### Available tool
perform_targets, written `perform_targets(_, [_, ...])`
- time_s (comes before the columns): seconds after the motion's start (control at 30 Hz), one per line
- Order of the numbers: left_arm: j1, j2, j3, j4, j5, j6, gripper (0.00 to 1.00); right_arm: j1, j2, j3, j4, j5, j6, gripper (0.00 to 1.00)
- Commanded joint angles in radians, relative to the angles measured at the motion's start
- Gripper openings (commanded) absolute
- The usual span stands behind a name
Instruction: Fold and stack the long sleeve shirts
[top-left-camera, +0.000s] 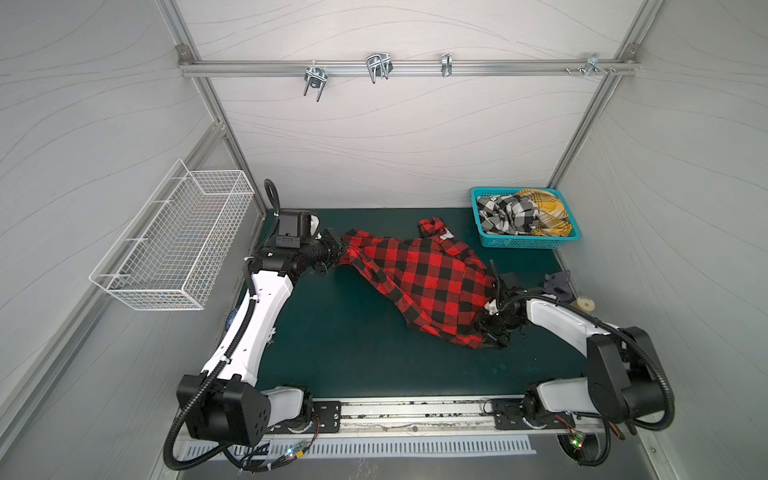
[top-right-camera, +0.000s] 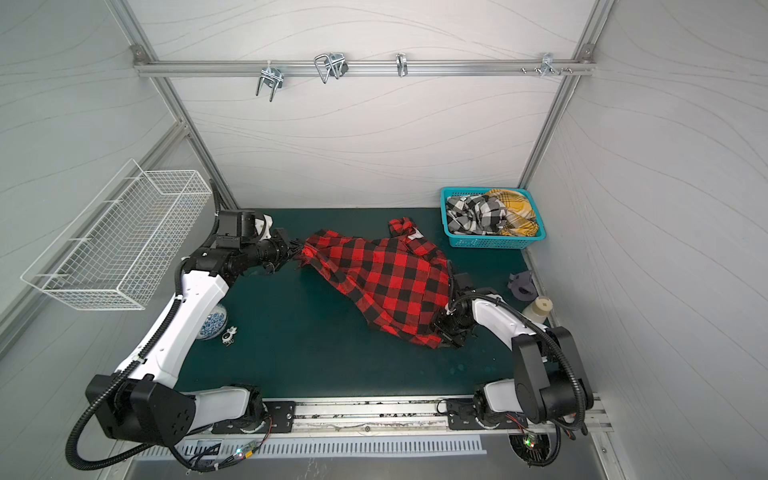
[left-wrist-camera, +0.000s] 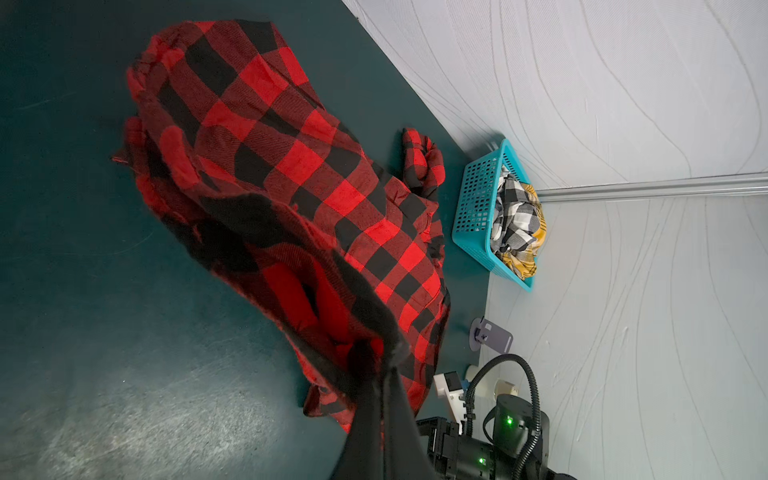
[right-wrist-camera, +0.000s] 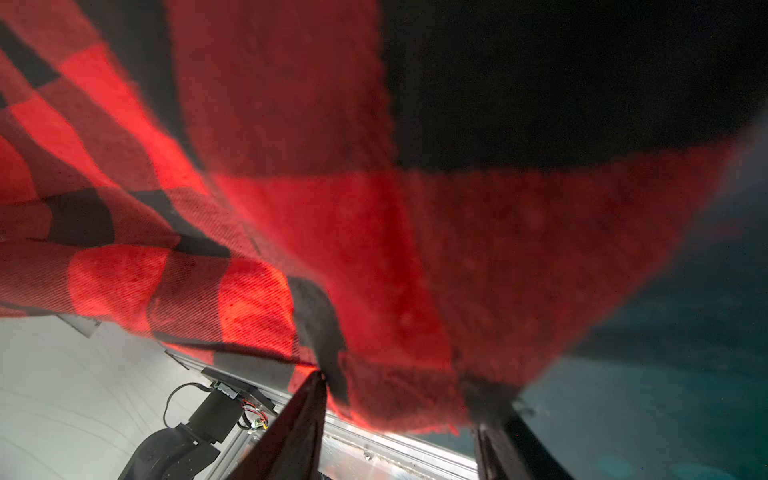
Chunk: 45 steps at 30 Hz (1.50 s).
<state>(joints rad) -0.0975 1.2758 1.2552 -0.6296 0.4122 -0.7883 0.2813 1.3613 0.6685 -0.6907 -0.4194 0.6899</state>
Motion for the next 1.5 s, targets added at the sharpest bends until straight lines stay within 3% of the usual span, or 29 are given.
perform_targets(0.0, [0.016, -0.005, -0.009, 0.018, -0.004, 0.008, 0.0, 0.005, 0.011, 0.028, -0.034, 0.038, 0.018, 0.64])
perform_targets(0.1, [0.028, -0.016, -0.017, 0.01, -0.009, 0.017, 0.0, 0.006, 0.019, 0.039, -0.051, 0.063, 0.024, 0.67])
perform_targets(0.17, [0.031, -0.018, -0.021, 0.004, -0.006, 0.022, 0.0, 0.009, 0.036, 0.041, -0.044, 0.061, 0.025, 0.62])
perform_targets(0.27, [0.036, -0.022, -0.034, 0.006, -0.007, 0.024, 0.0, 0.017, 0.072, 0.035, 0.005, 0.037, 0.024, 0.37])
perform_targets(0.37, [0.044, -0.022, -0.059, 0.009, -0.023, 0.024, 0.0, 0.029, 0.089, 0.059, 0.021, 0.019, -0.005, 0.02])
perform_targets(0.53, [0.076, 0.03, -0.091, 0.055, -0.102, 0.038, 0.0, 0.021, -0.037, 0.21, -0.025, 0.094, -0.049, 0.0])
perform_targets(0.63, [0.128, 0.192, 0.105, 0.055, -0.117, 0.013, 0.0, -0.088, 0.042, 0.57, -0.107, 0.058, -0.09, 0.0])
perform_targets(0.8, [0.176, 0.392, 0.729, -0.001, -0.135, -0.08, 0.0, -0.258, 0.311, 1.43, -0.189, -0.165, -0.023, 0.0])
perform_targets(0.87, [0.191, 0.402, 0.868, -0.002, -0.162, -0.107, 0.0, -0.301, 0.378, 1.667, -0.177, -0.246, 0.034, 0.0])
perform_targets(0.93, [0.209, 0.37, 0.896, 0.006, -0.189, -0.129, 0.0, -0.344, 0.401, 1.772, -0.159, -0.312, 0.09, 0.0])
perform_targets(1.03, [0.25, 0.239, 0.703, 0.124, -0.177, -0.157, 0.0, -0.383, 0.329, 1.619, -0.056, -0.382, 0.13, 0.0])
perform_targets(1.13, [0.264, 0.081, 0.362, 0.27, -0.157, -0.18, 0.0, -0.384, 0.19, 1.318, 0.008, -0.364, 0.086, 0.0])
perform_targets(1.23, [0.26, 0.009, 0.072, 0.299, -0.087, -0.156, 0.0, -0.378, 0.069, 0.962, 0.051, -0.343, 0.043, 0.0])
perform_targets(1.33, [0.26, 0.033, -0.148, 0.208, -0.005, -0.074, 0.0, -0.343, -0.01, 0.647, 0.02, -0.25, -0.046, 0.0])
perform_targets(1.4, [0.253, 0.065, -0.253, 0.102, -0.005, -0.025, 0.0, -0.331, -0.024, 0.501, -0.003, -0.181, -0.082, 0.0])
perform_targets(1.47, [0.248, 0.065, -0.396, 0.1, -0.007, -0.013, 0.02, -0.329, -0.004, 0.383, -0.029, -0.134, -0.113, 0.0])
